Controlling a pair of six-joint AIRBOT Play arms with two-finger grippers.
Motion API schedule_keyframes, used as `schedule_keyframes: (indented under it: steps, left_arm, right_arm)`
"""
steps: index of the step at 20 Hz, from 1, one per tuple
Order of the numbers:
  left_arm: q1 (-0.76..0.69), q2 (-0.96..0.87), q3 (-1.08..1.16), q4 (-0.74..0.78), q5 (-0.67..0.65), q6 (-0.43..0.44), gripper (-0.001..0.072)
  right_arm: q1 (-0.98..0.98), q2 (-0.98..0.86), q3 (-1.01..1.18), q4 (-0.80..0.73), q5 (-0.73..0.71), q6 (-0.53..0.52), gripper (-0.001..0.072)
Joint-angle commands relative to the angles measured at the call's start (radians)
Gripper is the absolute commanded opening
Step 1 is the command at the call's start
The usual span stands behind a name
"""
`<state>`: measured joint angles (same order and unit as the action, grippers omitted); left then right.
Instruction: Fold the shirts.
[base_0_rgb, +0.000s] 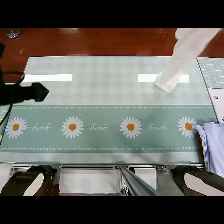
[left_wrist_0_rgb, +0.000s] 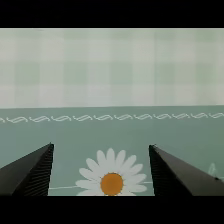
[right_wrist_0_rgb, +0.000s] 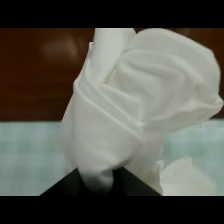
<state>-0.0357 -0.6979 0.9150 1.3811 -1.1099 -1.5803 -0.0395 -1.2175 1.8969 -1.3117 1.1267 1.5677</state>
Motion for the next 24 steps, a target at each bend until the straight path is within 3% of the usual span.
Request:
schedule_keyframes:
  steps: [1,6,9,12,15,16,19,20,21,22,24]
  left_arm:
    - [-0.014,0.199,-0.14,-0.125,0.021,-0.003,0.0703]
    - [-0.014,0.22,-0.216,-0.204,0.044,-0.01,0.0703]
    - [-0.014,0.216,-0.217,-0.204,0.095,-0.01,0.0703]
    - [-0.014,0.216,-0.218,-0.203,0.143,-0.01,0.0703]
    - [-0.014,0.193,-0.217,-0.203,0.141,-0.011,0.0704]
    - [-0.014,0.182,-0.217,-0.204,0.141,-0.011,0.0703]
    - [-0.014,0.133,-0.217,-0.204,0.141,-0.034,0.0703]
    - [-0.016,0.109,-0.218,-0.205,0.135,-0.058,0.0703]
    - [-0.022,0.079,-0.217,-0.205,0.124,-0.06,0.0703]
    - [-0.026,0.046,-0.217,-0.205,0.115,-0.059,0.0703]
    - [-0.027,-0.01,-0.217,-0.203,0.098,-0.053,0.0703]
  right_arm:
    - [0.039,0.125,0.093,0.116,-0.012,-0.089,0.0039]
    - [0.311,0.173,0.092,0.105,0.104,-0.121,0.004]
    - [0.502,0.147,-0.04,0.105,0.17,-0.109,0.004]
    - [0.658,0.113,-0.326,0.088,0.051,-0.045,0.004]
    - [0.734,0.0,-0.575,0.076,-0.203,0.151,0.004]
    - [0.751,-0.061,-0.605,0.143,-0.217,0.155,0.0041]
    - [0.833,-0.258,-0.614,0.339,-0.205,0.021,0.0041]
    - [0.847,-0.303,-0.614,0.381,-0.212,0.017,0.0178]
    - [0.846,-0.327,-0.614,0.421,-0.21,0.007,0.0551]
    - [0.83,-0.33,-0.614,0.437,-0.198,-0.02,0.0612]
    - [0.738,-0.289,-0.594,0.397,-0.108,-0.02,0.0612]
